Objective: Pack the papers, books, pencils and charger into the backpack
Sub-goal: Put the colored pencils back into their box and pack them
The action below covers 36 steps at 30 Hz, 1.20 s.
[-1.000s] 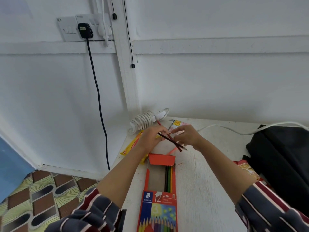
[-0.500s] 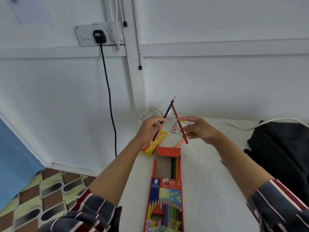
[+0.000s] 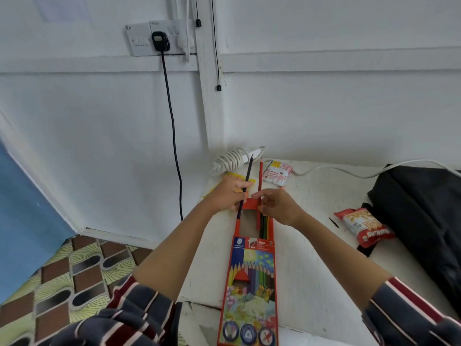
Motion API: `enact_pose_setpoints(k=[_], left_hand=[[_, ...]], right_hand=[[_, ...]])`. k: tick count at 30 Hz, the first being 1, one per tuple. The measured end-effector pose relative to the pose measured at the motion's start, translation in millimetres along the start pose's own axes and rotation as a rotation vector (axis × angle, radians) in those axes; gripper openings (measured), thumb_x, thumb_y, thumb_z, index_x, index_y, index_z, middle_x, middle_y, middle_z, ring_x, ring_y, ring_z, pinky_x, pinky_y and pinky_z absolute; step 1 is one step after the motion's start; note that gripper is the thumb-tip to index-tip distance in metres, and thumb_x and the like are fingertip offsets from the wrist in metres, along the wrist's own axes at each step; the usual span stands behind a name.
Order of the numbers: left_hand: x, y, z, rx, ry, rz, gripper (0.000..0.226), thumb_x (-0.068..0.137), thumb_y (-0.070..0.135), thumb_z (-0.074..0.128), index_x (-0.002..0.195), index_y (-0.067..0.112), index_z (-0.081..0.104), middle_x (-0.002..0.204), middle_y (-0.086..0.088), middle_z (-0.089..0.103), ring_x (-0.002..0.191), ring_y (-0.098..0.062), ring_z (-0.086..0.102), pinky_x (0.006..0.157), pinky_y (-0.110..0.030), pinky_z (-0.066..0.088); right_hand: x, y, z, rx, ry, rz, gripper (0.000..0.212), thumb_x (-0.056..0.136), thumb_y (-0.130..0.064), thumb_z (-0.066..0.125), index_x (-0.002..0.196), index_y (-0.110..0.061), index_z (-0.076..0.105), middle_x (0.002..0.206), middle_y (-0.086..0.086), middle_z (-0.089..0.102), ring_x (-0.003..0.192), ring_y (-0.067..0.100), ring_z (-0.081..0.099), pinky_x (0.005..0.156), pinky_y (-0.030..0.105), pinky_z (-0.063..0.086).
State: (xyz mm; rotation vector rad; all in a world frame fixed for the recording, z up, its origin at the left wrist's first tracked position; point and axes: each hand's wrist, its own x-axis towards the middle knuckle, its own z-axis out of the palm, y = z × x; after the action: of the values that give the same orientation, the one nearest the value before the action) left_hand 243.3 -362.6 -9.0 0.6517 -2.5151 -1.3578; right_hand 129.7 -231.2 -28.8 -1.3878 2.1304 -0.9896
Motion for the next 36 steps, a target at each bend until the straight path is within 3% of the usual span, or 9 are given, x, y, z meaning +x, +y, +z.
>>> enact_pose_setpoints(k=[3,8,12,16,19,22,25,30,36], left_hand=[[-2.8,-2.8,7.1,-0.051,-0.026,-0.062,0.041,0.091,0.007,0.056,0.131,0.016,0.053,0.125,-0.008,0.056,0.087,-0.019,0.062,0.054,-0.019,0.053],[-4.3,-5.4,16.4,-0.136,-0.043,-0.071,0.042,0.091,0.008,0.057,0.132,0.014,0.052,0.124,-0.01,0.057,0.101,-0.017,0.057,0.077,-0.028,0.055],[-3.0,-5.8,19.5,-0.166,-0.009,-0.058,0.042,0.091,0.008,0.058,0.132,0.016,0.053,0.128,-0.01,0.057,0.116,-0.023,0.055,0.096,-0.034,0.049],[0.9,-3.9,18.0,-0.266,0.061,-0.041,0.041,0.091,0.004,0.056,0.131,0.012,0.053,0.12,-0.017,0.061,0.108,-0.032,0.056,0.092,-0.036,0.049],[7.1,-5.2,16.7,-0.371,0.097,-0.05,0.04,0.091,0.004,0.056,0.131,0.013,0.053,0.105,-0.005,0.061,0.104,-0.018,0.057,0.086,-0.024,0.048],[13.8,-9.4,19.0,-0.454,0.169,-0.038,0.039,0.089,0.005,0.058,0.126,0.016,0.058,0.103,-0.004,0.061,0.099,-0.02,0.055,0.09,-0.031,0.045],[17.7,-8.9,22.8,-0.494,0.237,-0.027,0.038,0.089,0.003,0.058,0.125,0.014,0.059,0.11,-0.002,0.063,0.111,-0.017,0.057,0.1,-0.034,0.046],[21.9,-10.4,27.7,-0.459,0.258,-0.005,0.036,0.088,0.001,0.059,0.122,0.014,0.061,0.108,-0.004,0.064,0.11,-0.019,0.059,0.099,-0.032,0.047],[25.2,-14.5,28.6,-0.319,0.178,0.029,0.037,0.088,0.003,0.059,0.122,0.017,0.062,0.115,-0.007,0.065,0.109,-0.018,0.059,0.099,-0.033,0.047]], right_hand=[[-2.0,2.2,5.9,-0.117,0.007,-0.021,0.028,0.086,0.0,0.056,0.108,-0.015,0.064,0.093,0.017,0.066,0.085,0.029,0.061,0.078,0.037,0.052],[-4.6,3.5,5.4,-0.15,-0.004,-0.021,0.028,0.088,-0.002,0.055,0.112,-0.011,0.063,0.101,0.012,0.067,0.087,0.023,0.061,0.076,0.024,0.049],[-5.3,6.5,4.8,-0.185,-0.035,-0.04,0.03,0.088,-0.005,0.056,0.116,-0.011,0.063,0.11,0.007,0.066,0.093,0.015,0.059,0.085,0.023,0.047],[-6.4,10.9,4.2,-0.193,-0.039,-0.052,0.031,0.088,-0.008,0.058,0.117,-0.013,0.062,0.113,0.005,0.065,0.096,0.015,0.058,0.089,0.026,0.049],[-8.3,10.9,4.5,-0.203,-0.024,-0.074,0.03,0.088,-0.013,0.06,0.117,-0.015,0.063,0.112,0.003,0.064,0.087,0.009,0.054,0.079,0.018,0.047],[-8.6,10.4,7.1,-0.239,-0.011,-0.102,0.032,0.088,-0.019,0.061,0.12,-0.015,0.061,0.112,0.002,0.063,0.083,0.005,0.049,0.066,0.006,0.035],[-7.4,12.7,10.0,-0.252,-0.007,-0.089,0.035,0.088,-0.021,0.062,0.122,-0.014,0.059,0.114,0.004,0.063,0.087,0.006,0.049,0.07,0.012,0.037],[-4.3,19.0,11.7,-0.216,-0.037,-0.066,0.033,0.087,-0.02,0.062,0.119,-0.014,0.059,0.113,0.006,0.064,0.084,0.008,0.051,0.067,0.014,0.039],[-0.8,23.9,14.9,-0.19,-0.015,-0.018,0.062,0.084,-0.025,0.066,0.139,-0.022,0.039,0.128,0.004,0.056,0.108,0.019,0.056,0.09,0.03,0.048]])
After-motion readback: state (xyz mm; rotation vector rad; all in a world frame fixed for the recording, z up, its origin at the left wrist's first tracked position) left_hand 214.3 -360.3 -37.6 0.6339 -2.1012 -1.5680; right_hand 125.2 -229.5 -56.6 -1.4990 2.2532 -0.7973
